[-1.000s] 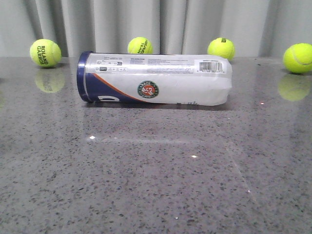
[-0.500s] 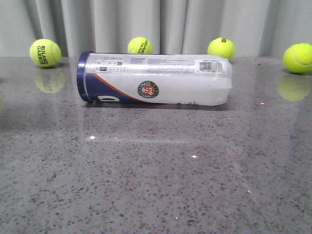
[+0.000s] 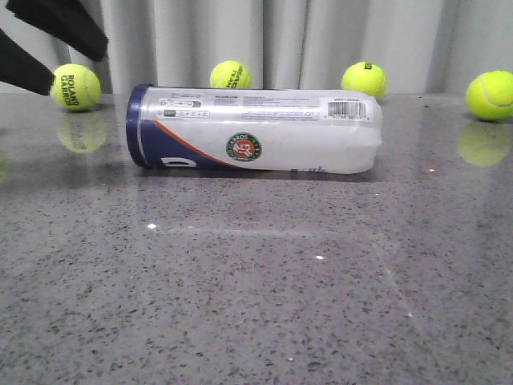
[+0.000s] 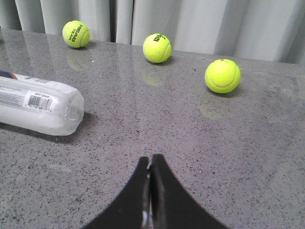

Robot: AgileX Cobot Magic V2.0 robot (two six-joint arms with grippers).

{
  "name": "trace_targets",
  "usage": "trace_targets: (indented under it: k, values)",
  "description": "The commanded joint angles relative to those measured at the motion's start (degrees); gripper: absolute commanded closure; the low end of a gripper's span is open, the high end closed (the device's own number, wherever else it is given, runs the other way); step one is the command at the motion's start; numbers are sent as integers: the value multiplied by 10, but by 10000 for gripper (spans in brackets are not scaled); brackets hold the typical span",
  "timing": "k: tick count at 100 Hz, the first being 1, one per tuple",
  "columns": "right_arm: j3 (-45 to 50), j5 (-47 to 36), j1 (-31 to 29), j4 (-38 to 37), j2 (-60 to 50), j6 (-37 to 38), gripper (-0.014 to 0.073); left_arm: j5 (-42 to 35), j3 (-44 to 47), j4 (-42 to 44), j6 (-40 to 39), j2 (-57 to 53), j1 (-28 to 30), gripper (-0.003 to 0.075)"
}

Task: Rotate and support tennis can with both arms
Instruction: 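Move the left gripper down and grasp the can's navy lid end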

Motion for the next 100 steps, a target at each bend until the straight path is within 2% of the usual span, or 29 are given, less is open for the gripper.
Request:
trace_targets:
  k: [1, 17, 36, 57, 100]
  values:
    - [-15, -47, -3, -4, 5, -1, 661, 24, -33, -81, 32, 18, -1, 206]
    - [-15, -47, -3, -4, 5, -1, 661, 82, -50, -197, 96, 72, 6, 206]
    - [-15, -47, -3, -4, 5, -1, 661, 134, -64, -228, 105, 122, 6, 206]
    - [-15, -47, -3, -4, 5, -1, 661, 189, -64, -293, 150, 157, 6, 206]
    - [-15, -47, -3, -4, 5, -1, 661, 223, -64, -323, 177, 173, -6, 208]
